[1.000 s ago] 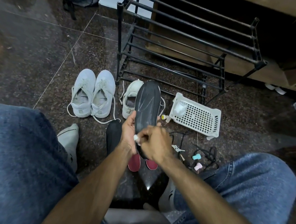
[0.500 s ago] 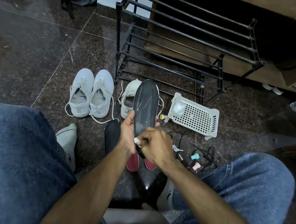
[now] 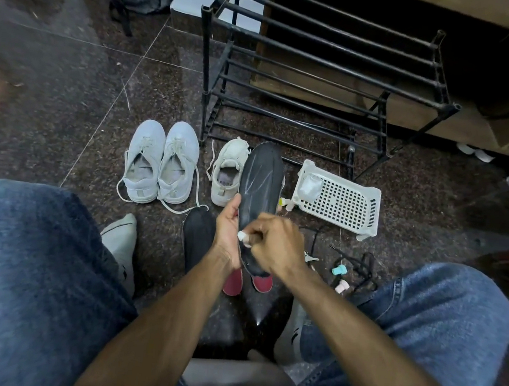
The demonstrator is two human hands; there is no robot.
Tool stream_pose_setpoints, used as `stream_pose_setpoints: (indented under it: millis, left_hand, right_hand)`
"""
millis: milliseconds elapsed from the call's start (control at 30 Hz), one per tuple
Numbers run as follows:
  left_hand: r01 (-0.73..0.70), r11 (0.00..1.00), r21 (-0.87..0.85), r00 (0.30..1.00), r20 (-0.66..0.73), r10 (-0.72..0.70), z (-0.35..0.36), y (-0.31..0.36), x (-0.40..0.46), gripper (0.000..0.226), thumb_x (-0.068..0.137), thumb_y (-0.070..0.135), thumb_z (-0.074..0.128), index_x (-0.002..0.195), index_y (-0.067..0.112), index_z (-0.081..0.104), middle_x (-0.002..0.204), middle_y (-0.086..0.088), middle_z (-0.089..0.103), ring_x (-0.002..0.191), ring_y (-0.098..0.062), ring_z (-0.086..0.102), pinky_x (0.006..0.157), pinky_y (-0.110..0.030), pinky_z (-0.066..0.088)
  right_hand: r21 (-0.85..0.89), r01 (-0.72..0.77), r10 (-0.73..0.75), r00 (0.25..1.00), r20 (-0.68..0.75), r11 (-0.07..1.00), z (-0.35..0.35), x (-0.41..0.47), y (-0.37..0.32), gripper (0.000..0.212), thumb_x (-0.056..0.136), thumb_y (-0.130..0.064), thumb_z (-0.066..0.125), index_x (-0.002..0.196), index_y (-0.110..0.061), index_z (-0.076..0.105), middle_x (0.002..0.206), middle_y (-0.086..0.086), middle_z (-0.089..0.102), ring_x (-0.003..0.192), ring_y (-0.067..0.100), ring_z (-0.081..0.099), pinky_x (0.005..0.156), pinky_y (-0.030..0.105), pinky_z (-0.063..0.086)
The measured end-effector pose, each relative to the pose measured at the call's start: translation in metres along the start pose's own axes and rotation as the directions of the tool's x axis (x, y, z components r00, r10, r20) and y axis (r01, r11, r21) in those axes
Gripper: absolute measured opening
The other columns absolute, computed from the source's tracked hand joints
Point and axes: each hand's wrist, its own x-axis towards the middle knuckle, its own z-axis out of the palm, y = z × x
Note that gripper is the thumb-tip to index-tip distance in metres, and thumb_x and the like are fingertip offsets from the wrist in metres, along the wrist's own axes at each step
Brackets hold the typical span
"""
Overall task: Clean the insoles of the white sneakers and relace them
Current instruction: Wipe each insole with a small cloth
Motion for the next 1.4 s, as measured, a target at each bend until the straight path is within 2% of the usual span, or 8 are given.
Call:
stream_pose_setpoints:
  millis: [200, 333, 500, 700, 900, 1000, 1100, 1400]
  left_hand:
    - [0.128, 0.991, 0.043, 0.988, 0.082, -0.132, 0.016, -0.008, -0.019, 0.053, 0.094, 0.051, 0.043, 0.108, 0.007, 0.069, 0.098, -0.016, 0.071, 0.090, -0.029, 0.069, 0.082, -0.039, 0.053]
    - [0.060, 0.998, -0.018, 0.996, 0.065, -0.059, 0.015, -0.003, -0.021, 0.057, 0.089, 0.046, 0.054, 0.128, 0.005, 0.060, 0.120, -0.018, 0.065, 0.115, -0.031, 0.060, 0.107, -0.044, 0.042]
    - [0.033, 0.999, 0.013, 0.999, 0.030, -0.034, 0.005, -0.003, -0.009, 0.062, 0.087, 0.047, 0.057, 0.131, 0.004, 0.059, 0.133, -0.020, 0.058, 0.125, -0.034, 0.054, 0.114, -0.046, 0.034]
    - [0.124, 0.992, -0.015, 0.990, 0.073, -0.122, 0.017, -0.005, -0.025, 0.053, 0.090, 0.049, 0.051, 0.118, 0.006, 0.064, 0.113, -0.017, 0.065, 0.111, -0.031, 0.060, 0.107, -0.042, 0.040]
    - [0.027, 1.000, 0.008, 1.000, 0.004, -0.027, 0.011, -0.001, -0.018, 0.058, 0.092, 0.045, 0.051, 0.131, 0.002, 0.057, 0.127, -0.017, 0.061, 0.117, -0.030, 0.059, 0.108, -0.042, 0.042]
    - [0.024, 0.999, 0.025, 1.000, 0.016, -0.024, 0.015, -0.003, -0.019, 0.049, 0.095, 0.045, 0.049, 0.115, 0.003, 0.066, 0.108, -0.016, 0.067, 0.104, -0.027, 0.066, 0.099, -0.038, 0.048]
    - [0.057, 0.998, 0.015, 0.998, 0.034, -0.058, 0.016, -0.009, -0.020, 0.055, 0.091, 0.045, 0.057, 0.131, 0.009, 0.058, 0.113, -0.014, 0.063, 0.118, -0.028, 0.057, 0.109, -0.039, 0.039]
    - [0.002, 1.000, -0.004, 0.996, 0.084, -0.002, 0.012, 0.005, -0.014, 0.056, 0.096, 0.045, 0.041, 0.097, 0.001, 0.076, 0.100, -0.019, 0.071, 0.088, -0.029, 0.068, 0.089, -0.037, 0.054]
  right_hand:
    - [0.031, -0.165, 0.167, 0.979, -0.115, 0.986, -0.016, 0.043, 0.008, 0.022, 0.085, -0.013, 0.059, 0.090, -0.025, 0.077, 0.096, -0.008, 0.072, 0.086, 0.019, 0.066, 0.076, 0.028, 0.053]
    - [0.089, -0.136, 0.140, 0.989, -0.043, 0.987, -0.010, 0.019, 0.003, 0.022, 0.083, -0.010, 0.061, 0.089, -0.023, 0.077, 0.094, -0.008, 0.072, 0.084, 0.018, 0.065, 0.077, 0.031, 0.054]
    - [0.099, -0.087, 0.086, 0.996, 0.010, 0.991, -0.002, -0.006, 0.000, 0.022, 0.081, -0.008, 0.063, 0.086, -0.025, 0.077, 0.093, -0.012, 0.072, 0.083, 0.014, 0.064, 0.078, 0.025, 0.050]
    - [0.124, -0.189, 0.202, 0.974, -0.104, 0.974, -0.015, 0.034, 0.003, 0.017, 0.081, -0.010, 0.063, 0.082, -0.023, 0.075, 0.091, -0.006, 0.073, 0.083, 0.016, 0.065, 0.080, 0.033, 0.054]
    - [0.133, -0.109, 0.108, 0.994, 0.011, 0.985, -0.003, -0.004, -0.006, 0.017, 0.080, -0.010, 0.064, 0.080, -0.024, 0.075, 0.089, -0.010, 0.071, 0.080, 0.017, 0.065, 0.076, 0.031, 0.053]
    - [0.094, -0.092, 0.098, 0.993, -0.061, 0.991, -0.007, 0.014, -0.002, 0.016, 0.082, -0.013, 0.064, 0.083, -0.023, 0.075, 0.090, -0.008, 0.071, 0.080, 0.018, 0.065, 0.073, 0.031, 0.053]
    - [0.066, -0.144, 0.151, 0.981, -0.119, 0.987, -0.014, 0.037, -0.001, 0.012, 0.083, -0.015, 0.066, 0.083, -0.022, 0.075, 0.092, -0.006, 0.072, 0.082, 0.019, 0.066, 0.074, 0.030, 0.054]
    - [0.208, -0.098, 0.094, 0.995, 0.028, 0.973, 0.000, -0.015, -0.009, 0.017, 0.080, -0.007, 0.065, 0.079, -0.021, 0.076, 0.087, -0.010, 0.071, 0.072, 0.007, 0.057, 0.088, 0.030, 0.049]
